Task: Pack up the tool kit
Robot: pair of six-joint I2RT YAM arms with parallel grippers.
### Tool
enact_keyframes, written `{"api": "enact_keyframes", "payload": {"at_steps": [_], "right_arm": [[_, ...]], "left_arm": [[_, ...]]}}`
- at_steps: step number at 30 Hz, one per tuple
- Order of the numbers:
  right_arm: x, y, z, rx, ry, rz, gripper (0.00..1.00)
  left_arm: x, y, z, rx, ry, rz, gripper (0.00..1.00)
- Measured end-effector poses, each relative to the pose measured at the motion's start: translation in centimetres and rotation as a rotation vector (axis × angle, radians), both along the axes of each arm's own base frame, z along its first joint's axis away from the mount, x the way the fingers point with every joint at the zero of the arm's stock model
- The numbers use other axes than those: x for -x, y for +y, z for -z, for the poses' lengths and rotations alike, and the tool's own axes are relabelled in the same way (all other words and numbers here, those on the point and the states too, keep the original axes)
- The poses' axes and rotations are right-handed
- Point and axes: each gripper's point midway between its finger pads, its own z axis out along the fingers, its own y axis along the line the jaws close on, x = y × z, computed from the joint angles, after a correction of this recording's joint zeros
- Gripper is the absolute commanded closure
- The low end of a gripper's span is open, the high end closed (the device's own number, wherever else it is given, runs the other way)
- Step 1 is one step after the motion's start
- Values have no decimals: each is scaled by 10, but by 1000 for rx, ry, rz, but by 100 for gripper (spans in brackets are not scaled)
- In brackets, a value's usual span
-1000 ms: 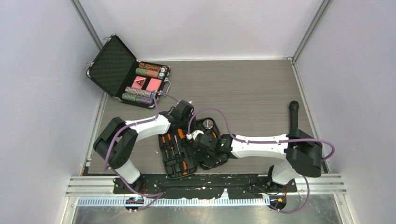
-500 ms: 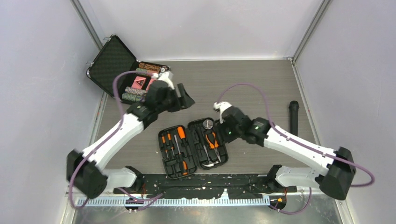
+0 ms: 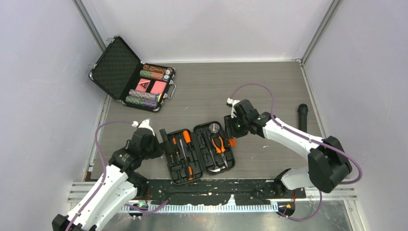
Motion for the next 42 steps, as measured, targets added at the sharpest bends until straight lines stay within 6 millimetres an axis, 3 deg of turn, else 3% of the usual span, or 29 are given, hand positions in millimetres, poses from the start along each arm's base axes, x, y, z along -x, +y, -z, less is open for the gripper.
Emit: {"api": "enact_keyframes", "payload": {"at_steps": [6,12,20,27,37,42], "right_arm": [[-11,14,22,-33,45,-15,56],[-22,23,45,-73,101,5,57],[-25,26,51,-139,119,28,61],[-26,25,51,-179,120,48,61],[-34,20,51,-216,81,103,62],[-38,19,51,-226,59,133,62]], "left_arm": [[26,10,37,-10,91,-23,11],[41,1,70,34,203,-9,13],[31,-30,61,164,213,62,21],[33,-33,57,196,217,56,31],[25,-37,18,255,155,36,33],[16,-44,-16,286,104,49,33]]}}
